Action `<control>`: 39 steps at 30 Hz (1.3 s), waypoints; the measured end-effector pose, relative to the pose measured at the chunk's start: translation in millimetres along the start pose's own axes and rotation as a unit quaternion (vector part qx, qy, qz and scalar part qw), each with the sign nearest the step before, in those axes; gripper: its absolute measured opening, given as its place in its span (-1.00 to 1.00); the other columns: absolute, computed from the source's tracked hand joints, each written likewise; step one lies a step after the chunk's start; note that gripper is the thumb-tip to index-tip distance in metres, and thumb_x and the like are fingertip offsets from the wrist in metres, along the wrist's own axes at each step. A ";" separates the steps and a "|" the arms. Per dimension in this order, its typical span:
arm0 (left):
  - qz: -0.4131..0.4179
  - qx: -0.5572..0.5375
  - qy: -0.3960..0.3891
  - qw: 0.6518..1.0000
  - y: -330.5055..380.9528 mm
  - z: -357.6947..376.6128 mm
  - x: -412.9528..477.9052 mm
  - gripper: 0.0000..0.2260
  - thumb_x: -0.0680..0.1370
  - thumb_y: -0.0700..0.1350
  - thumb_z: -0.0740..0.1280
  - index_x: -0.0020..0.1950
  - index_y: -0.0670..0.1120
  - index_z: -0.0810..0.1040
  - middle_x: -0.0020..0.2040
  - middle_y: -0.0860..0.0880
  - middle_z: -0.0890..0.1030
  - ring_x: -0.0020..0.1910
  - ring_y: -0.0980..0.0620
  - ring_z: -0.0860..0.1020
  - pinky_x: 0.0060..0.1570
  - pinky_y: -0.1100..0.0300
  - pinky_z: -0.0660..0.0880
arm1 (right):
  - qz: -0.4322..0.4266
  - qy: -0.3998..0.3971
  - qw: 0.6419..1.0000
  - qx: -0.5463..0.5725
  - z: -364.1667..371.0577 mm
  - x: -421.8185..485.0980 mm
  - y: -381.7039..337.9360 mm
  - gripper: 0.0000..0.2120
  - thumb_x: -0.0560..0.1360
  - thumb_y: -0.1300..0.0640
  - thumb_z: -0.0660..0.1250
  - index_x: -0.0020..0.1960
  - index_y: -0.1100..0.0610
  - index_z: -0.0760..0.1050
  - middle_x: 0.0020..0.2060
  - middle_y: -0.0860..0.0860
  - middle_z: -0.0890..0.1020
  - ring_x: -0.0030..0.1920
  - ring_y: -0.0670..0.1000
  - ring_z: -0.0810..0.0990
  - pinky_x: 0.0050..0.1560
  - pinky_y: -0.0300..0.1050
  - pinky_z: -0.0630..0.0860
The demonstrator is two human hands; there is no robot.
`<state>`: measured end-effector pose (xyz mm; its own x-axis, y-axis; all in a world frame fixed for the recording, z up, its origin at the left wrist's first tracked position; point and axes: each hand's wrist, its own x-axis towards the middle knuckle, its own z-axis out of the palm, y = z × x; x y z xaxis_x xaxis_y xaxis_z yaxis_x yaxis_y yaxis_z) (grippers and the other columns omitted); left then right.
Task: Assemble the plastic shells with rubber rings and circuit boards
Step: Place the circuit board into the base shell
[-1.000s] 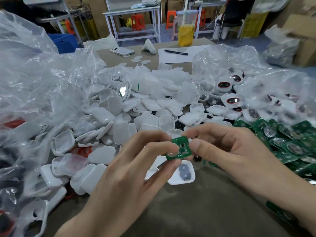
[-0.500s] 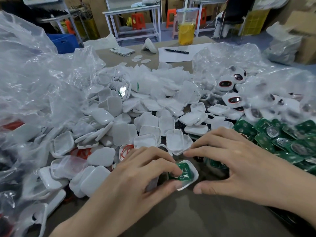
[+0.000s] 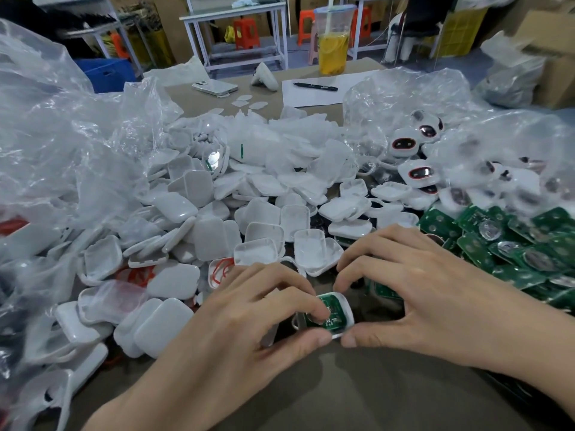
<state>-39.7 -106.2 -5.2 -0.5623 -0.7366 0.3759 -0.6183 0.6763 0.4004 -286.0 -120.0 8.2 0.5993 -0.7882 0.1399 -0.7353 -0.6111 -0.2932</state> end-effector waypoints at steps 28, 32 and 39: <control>0.026 0.043 -0.018 0.999 2.7 2.3 1.7 -0.82 0.61 0.15 0.30 0.05 0.11 0.63 0.08 0.22 0.54 0.08 0.23 0.51 0.06 0.20 0.44 | -0.014 0.016 1.000 0.007 3.2 0.7 1.1 -0.56 0.42 -0.54 0.13 0.06 -0.26 0.45 0.08 -0.35 0.44 0.21 -0.21 0.37 0.21 -0.11 0.45; 0.030 0.051 -0.019 0.998 3.7 1.4 2.2 -0.81 0.62 0.15 0.28 0.05 0.10 0.62 0.09 0.21 0.54 0.08 0.21 0.51 0.07 0.20 0.43 | -0.017 0.017 1.000 0.005 3.7 1.3 1.1 -0.57 0.43 -0.54 0.13 0.06 -0.26 0.45 0.07 -0.34 0.45 0.20 -0.20 0.38 0.20 -0.11 0.45; 0.022 0.051 -0.026 0.998 5.2 0.2 2.4 -0.78 0.62 0.15 0.27 -0.02 0.07 0.63 0.08 0.20 0.56 0.07 0.21 0.52 0.07 0.23 0.42 | -0.015 0.009 1.000 0.003 3.6 0.1 0.6 -0.57 0.43 -0.53 0.14 0.07 -0.26 0.44 0.08 -0.35 0.44 0.21 -0.22 0.36 0.21 -0.17 0.42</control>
<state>-44.4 -104.4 -2.4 -0.6162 -0.7078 0.3454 -0.6440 0.7053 0.2965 -285.2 -120.1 4.7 0.6155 -0.7706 0.1655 -0.7148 -0.6342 -0.2947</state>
